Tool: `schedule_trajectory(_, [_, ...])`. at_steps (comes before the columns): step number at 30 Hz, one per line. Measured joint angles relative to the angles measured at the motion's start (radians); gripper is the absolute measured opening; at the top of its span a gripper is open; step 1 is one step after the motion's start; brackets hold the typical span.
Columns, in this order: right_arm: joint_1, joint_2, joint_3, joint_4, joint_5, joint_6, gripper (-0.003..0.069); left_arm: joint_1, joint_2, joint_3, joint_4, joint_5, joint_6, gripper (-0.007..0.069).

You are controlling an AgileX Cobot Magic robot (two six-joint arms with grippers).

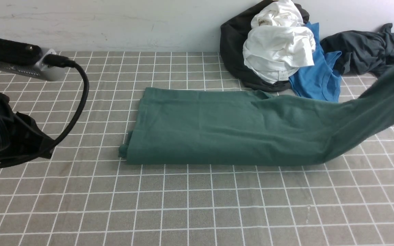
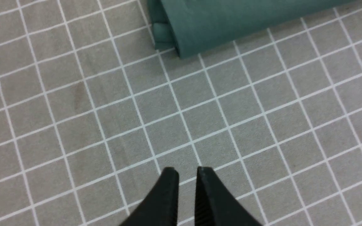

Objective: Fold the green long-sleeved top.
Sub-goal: Use the right arm to drag the right edge of the fabric to the left and folds it over the left edge

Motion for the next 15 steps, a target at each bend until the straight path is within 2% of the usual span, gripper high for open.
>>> schedule_trajectory(3, [0.191,-0.013,0.000,0.168,-0.094,0.003,0.0011,0.000,0.002,0.000,-0.036,-0.020,0.001,0.0068])
schedule_trajectory(6, [0.317,0.013,0.000,0.256,-0.177,-0.003,0.0010,0.000,0.010,0.000,-0.041,-0.024,0.001,0.0068])
schedule_trajectory(9, [0.530,0.126,-0.012,0.372,-0.369,-0.050,0.0010,0.000,0.032,0.000,-0.041,-0.023,0.001,0.0068])
schedule_trajectory(11, [0.577,0.168,-0.027,0.391,-0.406,-0.057,0.0010,0.000,0.040,0.000,-0.041,-0.020,0.001,0.0068])
schedule_trajectory(13, [0.673,0.291,-0.112,0.413,-0.453,-0.060,0.0010,0.000,0.053,0.000,-0.040,-0.018,0.001,0.0068])
schedule_trajectory(15, [0.709,0.388,-0.193,0.417,-0.453,-0.059,0.0014,0.000,0.065,0.000,-0.040,-0.018,0.001,0.0068])
